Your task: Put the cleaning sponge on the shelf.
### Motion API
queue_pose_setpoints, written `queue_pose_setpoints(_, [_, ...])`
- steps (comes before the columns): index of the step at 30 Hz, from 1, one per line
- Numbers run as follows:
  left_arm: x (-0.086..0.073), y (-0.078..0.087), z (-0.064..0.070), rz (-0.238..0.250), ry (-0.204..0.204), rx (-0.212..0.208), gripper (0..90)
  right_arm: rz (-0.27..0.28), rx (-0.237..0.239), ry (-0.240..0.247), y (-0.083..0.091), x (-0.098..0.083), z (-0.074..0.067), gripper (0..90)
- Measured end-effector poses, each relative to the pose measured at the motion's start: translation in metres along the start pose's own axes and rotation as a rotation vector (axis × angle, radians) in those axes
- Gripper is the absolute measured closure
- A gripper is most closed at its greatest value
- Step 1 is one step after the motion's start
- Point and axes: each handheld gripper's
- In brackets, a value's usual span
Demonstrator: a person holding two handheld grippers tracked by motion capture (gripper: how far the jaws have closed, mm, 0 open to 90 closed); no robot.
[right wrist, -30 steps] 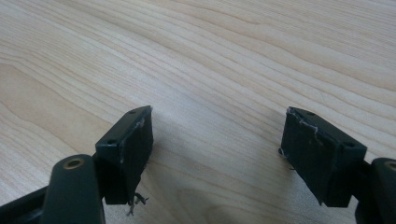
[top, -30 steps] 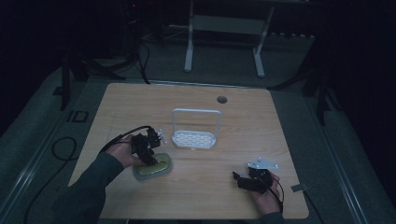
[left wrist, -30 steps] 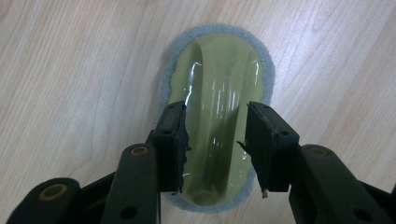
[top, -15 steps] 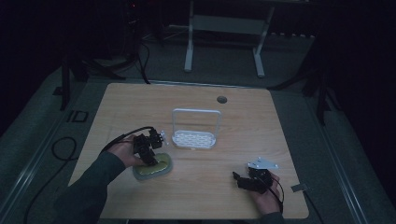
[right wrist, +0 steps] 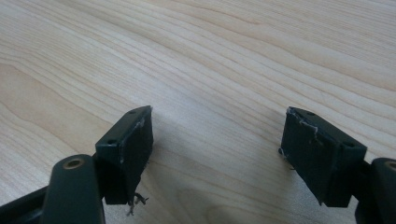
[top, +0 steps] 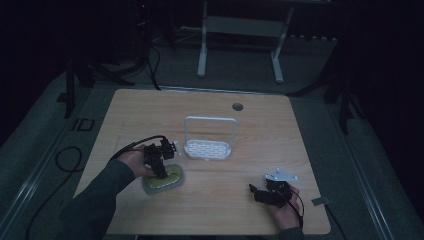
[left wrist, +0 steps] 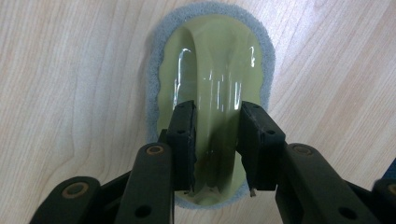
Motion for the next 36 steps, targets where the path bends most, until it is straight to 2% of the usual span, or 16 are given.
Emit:
queue_pose_setpoints(20, [0.0052,-0.0031,-0.0008,-0.061,-0.006,-0.035,71.5,0.0,0.0,0.0,0.0,0.0,0.0,24.7])
queue_pose_setpoints(31, [0.0063,0.0023,-0.0006,-0.05,-0.018,-0.034,71.7,0.0,0.0,0.0,0.0,0.0,0.0,24.6])
queue_pose_setpoints(36, [0.0066,0.0064,-0.0013,-0.025,-0.019,-0.029,71.7,0.0,0.0,0.0,0.0,0.0,0.0,24.6])
Point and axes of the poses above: each handheld gripper's, and its own axes: y roughly backward along the jaws, x roughly out of its top, z roughly to its right, and after that the axes turned 11 degrees about z, right-handed
